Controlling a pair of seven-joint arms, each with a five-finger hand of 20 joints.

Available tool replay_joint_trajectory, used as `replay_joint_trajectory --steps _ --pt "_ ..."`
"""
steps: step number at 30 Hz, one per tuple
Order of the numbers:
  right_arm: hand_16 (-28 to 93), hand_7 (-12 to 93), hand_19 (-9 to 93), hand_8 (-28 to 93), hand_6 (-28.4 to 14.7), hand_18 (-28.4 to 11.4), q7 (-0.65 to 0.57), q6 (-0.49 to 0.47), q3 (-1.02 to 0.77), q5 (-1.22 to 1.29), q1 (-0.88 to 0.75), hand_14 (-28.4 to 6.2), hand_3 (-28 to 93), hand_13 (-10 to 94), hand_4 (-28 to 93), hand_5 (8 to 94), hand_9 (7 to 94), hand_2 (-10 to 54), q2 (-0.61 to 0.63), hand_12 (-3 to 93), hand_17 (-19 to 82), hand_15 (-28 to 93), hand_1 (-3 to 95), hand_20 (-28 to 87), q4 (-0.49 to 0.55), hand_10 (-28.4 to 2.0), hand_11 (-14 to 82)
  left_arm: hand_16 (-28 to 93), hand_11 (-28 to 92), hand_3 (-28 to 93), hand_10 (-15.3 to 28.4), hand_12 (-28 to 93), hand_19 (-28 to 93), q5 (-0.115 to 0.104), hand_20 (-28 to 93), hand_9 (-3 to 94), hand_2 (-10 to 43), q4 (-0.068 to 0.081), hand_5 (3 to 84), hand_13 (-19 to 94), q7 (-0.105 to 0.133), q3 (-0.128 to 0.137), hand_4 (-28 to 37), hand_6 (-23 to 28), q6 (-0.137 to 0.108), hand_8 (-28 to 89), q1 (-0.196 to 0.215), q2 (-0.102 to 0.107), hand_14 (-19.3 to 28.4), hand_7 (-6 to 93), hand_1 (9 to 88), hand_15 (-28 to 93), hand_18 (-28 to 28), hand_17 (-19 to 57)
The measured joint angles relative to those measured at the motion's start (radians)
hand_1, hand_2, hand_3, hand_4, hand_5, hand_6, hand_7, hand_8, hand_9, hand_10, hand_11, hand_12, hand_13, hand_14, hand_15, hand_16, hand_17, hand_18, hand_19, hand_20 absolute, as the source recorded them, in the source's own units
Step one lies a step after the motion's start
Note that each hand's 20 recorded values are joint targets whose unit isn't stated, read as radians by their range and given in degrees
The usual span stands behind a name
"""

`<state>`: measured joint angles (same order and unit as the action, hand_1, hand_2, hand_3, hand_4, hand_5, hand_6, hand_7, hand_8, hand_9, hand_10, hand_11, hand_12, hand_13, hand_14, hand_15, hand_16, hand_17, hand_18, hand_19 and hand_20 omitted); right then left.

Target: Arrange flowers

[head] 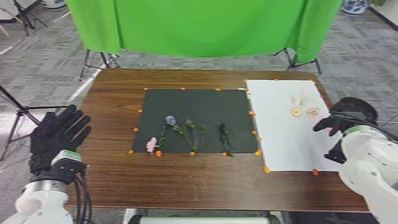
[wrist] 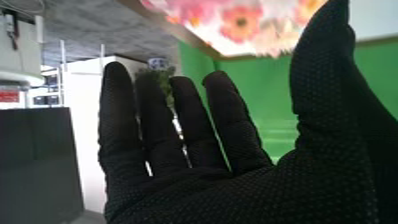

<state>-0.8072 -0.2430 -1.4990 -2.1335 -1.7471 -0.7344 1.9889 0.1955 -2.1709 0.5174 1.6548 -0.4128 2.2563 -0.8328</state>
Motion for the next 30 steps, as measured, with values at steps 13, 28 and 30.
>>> replay_joint_trajectory --steps 13,28,30 --pt "2 18 56 -15 -6.1 -16.8 0.057 0.041 0.115 0.054 0.109 -11.4 83 34 -28 39.5 39.8 8.6 -0.015 5.5 22 24 38.7 12 -0.216 -10.3 15.2 -8 26 71 16.1 11 40 -0.01 8 39.0 13.7 0.001 47.5 28 0.031 -0.028 -28.3 10.4 -0.01 -9 -0.01 -0.001 16.3 15.8 28.2 43 15.9 -7.8" --pt "40 31 71 -1 1.0 -17.6 0.115 0.042 0.125 -0.014 0.144 -4.8 65 73 -28 73.3 85.5 -6.0 -0.014 36.7 31 25 62.1 31 -0.231 -8.3 6.6 -8 26 71 16.2 11 40 -0.01 8 38.9 13.9 0.001 47.5 28 0.018 -0.035 -28.3 10.4 -0.01 -9 -0.02 -0.002 16.3 15.8 28.2 43 16.0 -7.8" --pt "41 31 71 -1 1.1 -17.9 0.123 0.068 0.129 -0.026 0.132 -4.6 67 73 -28 73.4 85.8 -6.3 -0.014 36.5 32 25 61.0 32 -0.226 -8.4 6.6 -8 25 71 16.2 11 40 -0.01 8 39.0 13.9 0.001 47.6 28 0.018 -0.035 -28.3 10.4 -0.01 -9 -0.021 -0.002 16.4 16.0 28.2 43 16.0 -7.8"
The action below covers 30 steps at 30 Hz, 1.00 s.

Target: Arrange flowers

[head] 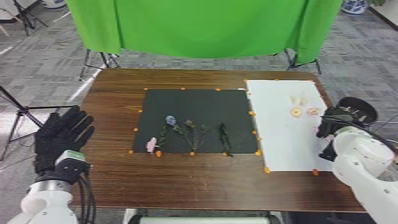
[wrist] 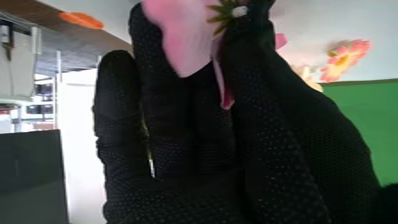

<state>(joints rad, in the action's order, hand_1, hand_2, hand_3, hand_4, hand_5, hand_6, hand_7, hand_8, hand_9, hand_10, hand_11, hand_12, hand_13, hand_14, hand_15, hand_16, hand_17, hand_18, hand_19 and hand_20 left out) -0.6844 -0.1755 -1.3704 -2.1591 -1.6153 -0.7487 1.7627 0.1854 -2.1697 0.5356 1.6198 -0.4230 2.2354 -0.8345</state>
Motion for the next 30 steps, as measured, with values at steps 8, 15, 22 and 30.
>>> replay_joint_trajectory --steps 8,15,22,30 --pt "40 30 73 0 0.5 -19.2 -0.016 0.169 0.045 -0.081 -0.066 -5.3 72 74 -28 74.0 86.1 -6.9 0.028 36.5 33 26 59.1 33 0.113 -8.5 7.1 -8 26 72 16.1 11 40 -0.011 9 39.6 14.0 0.0 47.9 29 0.017 -0.013 -28.3 10.4 -0.003 -9 -0.008 0.002 16.3 16.0 28.0 43 16.0 -7.6" --pt "39 29 73 0 0.2 -19.6 -0.045 0.169 0.169 0.028 0.084 -6.0 73 73 -28 74.3 85.7 -7.2 -0.002 36.4 33 27 58.6 32 0.235 -8.8 6.8 -9 25 71 16.1 11 40 -0.01 9 39.6 14.0 -0.004 47.9 28 0.014 0.006 -28.3 10.4 0.0 -9 -0.003 0.007 16.3 15.9 28.0 43 16.0 -7.6" --pt "38 28 74 0 0.2 -19.8 0.099 0.162 0.408 0.077 0.346 -6.1 72 73 -28 74.4 85.7 -7.7 -0.13 36.2 33 28 58.2 32 0.197 -8.9 6.8 -8 25 71 16.2 11 40 -0.013 9 39.8 14.5 -0.008 48.0 28 0.014 0.01 -28.3 10.5 -0.002 -9 0.006 0.014 16.4 15.9 28.2 43 16.0 -7.6" --pt "36 29 74 -1 0.2 -19.8 0.202 0.157 0.661 -0.032 0.557 -6.6 71 72 -28 73.7 84.1 -7.9 -0.299 34.5 32 30 56.3 31 0.052 -9.1 8.4 -9 25 71 16.3 11 40 -0.011 9 39.8 14.6 -0.006 48.0 28 -0.005 -0.014 -28.3 10.4 -0.002 -9 -0.019 0.014 16.4 15.9 28.1 43 16.1 -7.6"
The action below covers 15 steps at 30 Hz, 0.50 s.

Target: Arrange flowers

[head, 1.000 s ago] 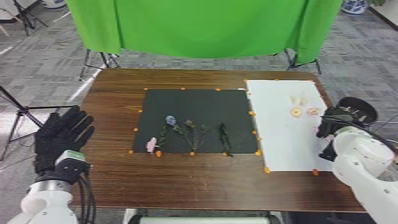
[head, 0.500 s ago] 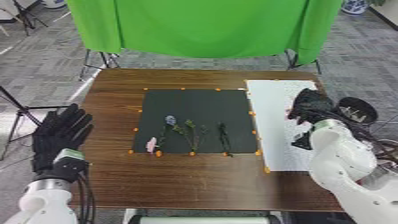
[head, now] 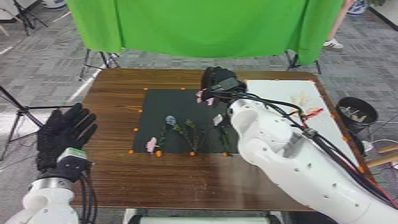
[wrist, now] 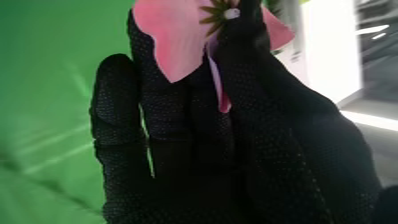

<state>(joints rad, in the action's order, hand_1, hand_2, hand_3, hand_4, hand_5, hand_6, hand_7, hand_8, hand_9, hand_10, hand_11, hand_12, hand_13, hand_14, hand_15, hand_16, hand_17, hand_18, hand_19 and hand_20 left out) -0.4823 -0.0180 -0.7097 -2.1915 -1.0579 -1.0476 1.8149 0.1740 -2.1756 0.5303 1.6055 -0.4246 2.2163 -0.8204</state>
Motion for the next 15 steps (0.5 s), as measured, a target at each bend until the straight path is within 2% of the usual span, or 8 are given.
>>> replay_joint_trajectory --steps 6,15 --pt "36 29 74 -1 0.5 -19.8 0.116 -0.027 0.127 -0.238 0.08 -6.4 71 72 -28 73.4 84.1 -7.9 -0.078 34.7 32 30 56.4 31 -0.116 -8.7 8.3 -9 25 71 16.3 11 40 0.001 9 39.7 14.6 0.0 48.0 28 -0.008 -0.006 -28.3 10.5 0.0 -9 -0.007 0.0 16.4 15.9 27.9 43 16.1 -7.6" --pt "36 29 74 -2 0.4 -19.6 0.12 -0.058 0.171 -0.27 0.085 -6.3 71 72 -28 72.4 83.3 -8.0 -0.127 34.5 32 30 56.3 30 -0.195 -8.5 7.5 -9 25 71 16.3 11 40 0.006 9 39.7 14.6 0.0 48.0 28 -0.014 -0.009 -28.3 10.4 -0.001 -9 -0.013 0.001 16.4 15.8 27.9 43 16.1 -7.6"
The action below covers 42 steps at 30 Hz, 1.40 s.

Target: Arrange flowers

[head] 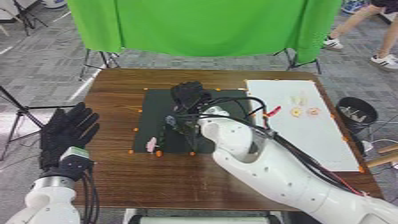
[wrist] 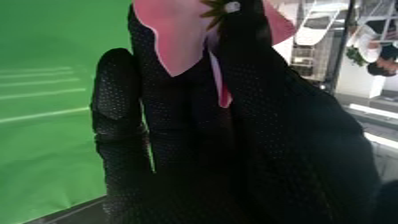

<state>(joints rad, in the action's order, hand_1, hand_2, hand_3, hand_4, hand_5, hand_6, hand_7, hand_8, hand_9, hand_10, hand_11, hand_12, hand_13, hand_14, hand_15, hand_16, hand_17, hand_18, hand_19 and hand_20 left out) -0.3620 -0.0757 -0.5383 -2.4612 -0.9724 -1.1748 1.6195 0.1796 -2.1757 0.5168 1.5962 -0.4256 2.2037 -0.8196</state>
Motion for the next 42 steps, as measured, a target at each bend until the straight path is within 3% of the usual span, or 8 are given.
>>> replay_joint_trajectory --steps 16,19,23,35,42 --pt "35 28 72 -6 0.1 -19.2 -0.018 -0.008 -0.003 -0.025 -0.077 -6.1 72 69 -28 67.2 74.9 -9.5 -0.028 27.3 32 30 54.6 27 -0.04 -8.4 10.4 -9 25 72 16.2 11 40 0.017 9 39.6 14.3 0.01 45.1 28 -0.021 -0.006 -28.3 10.3 0.0 -9 -0.02 -0.001 16.5 15.9 28.0 43 16.1 -7.6" --pt "33 26 71 -7 0.7 -19.1 -0.02 -0.013 -0.009 -0.024 -0.09 -6.6 74 68 -28 65.5 70.2 -9.5 -0.03 19.5 31 30 52.1 26 -0.034 -9.9 16.7 -9 26 72 16.3 11 41 0.013 9 39.4 14.2 0.009 43.4 28 -0.022 -0.008 -28.3 10.1 -0.017 -9 -0.022 -0.002 16.5 16.1 28.1 44 16.1 -7.6" --pt "26 24 70 -16 0.8 -19.0 -0.022 -0.036 -0.025 -0.012 -0.109 -8.5 79 66 -28 62.9 65.7 -9.5 -0.03 16.5 30 34 47.5 26 -0.01 -11.1 16.7 -9 26 72 16.2 11 41 0.006 8 39.2 13.9 0.009 43.1 28 -0.022 -0.009 -28.3 10.0 -0.038 -9 -0.026 -0.002 16.4 16.4 28.3 44 16.1 -7.6" --pt "20 20 69 -15 -1.9 -20.0 -0.038 -0.172 -0.079 0.041 -0.143 -11.0 82 59 -28 54.3 55.4 -9.5 -0.014 15.4 28 37 42.5 25 0.081 -13.6 13.2 -9 26 72 16.1 11 40 0.003 8 38.1 11.5 0.009 44.3 28 -0.015 -0.002 -28.3 10.0 -0.034 -9 -0.021 -0.002 16.2 16.4 28.7 44 16.0 -7.6" --pt "18 18 72 -14 -2.9 -21.5 -0.054 -0.191 -0.161 0.116 -0.18 -11.7 81 57 -28 52.9 53.6 -9.5 0.002 15.4 28 39 40.2 27 0.152 -14.7 12.5 -9 26 72 16.0 11 40 0.004 8 37.8 10.5 0.009 44.6 27 -0.01 0.003 -28.3 9.9 -0.024 -9 -0.015 -0.004 16.3 16.4 28.7 43 16.0 -7.7"
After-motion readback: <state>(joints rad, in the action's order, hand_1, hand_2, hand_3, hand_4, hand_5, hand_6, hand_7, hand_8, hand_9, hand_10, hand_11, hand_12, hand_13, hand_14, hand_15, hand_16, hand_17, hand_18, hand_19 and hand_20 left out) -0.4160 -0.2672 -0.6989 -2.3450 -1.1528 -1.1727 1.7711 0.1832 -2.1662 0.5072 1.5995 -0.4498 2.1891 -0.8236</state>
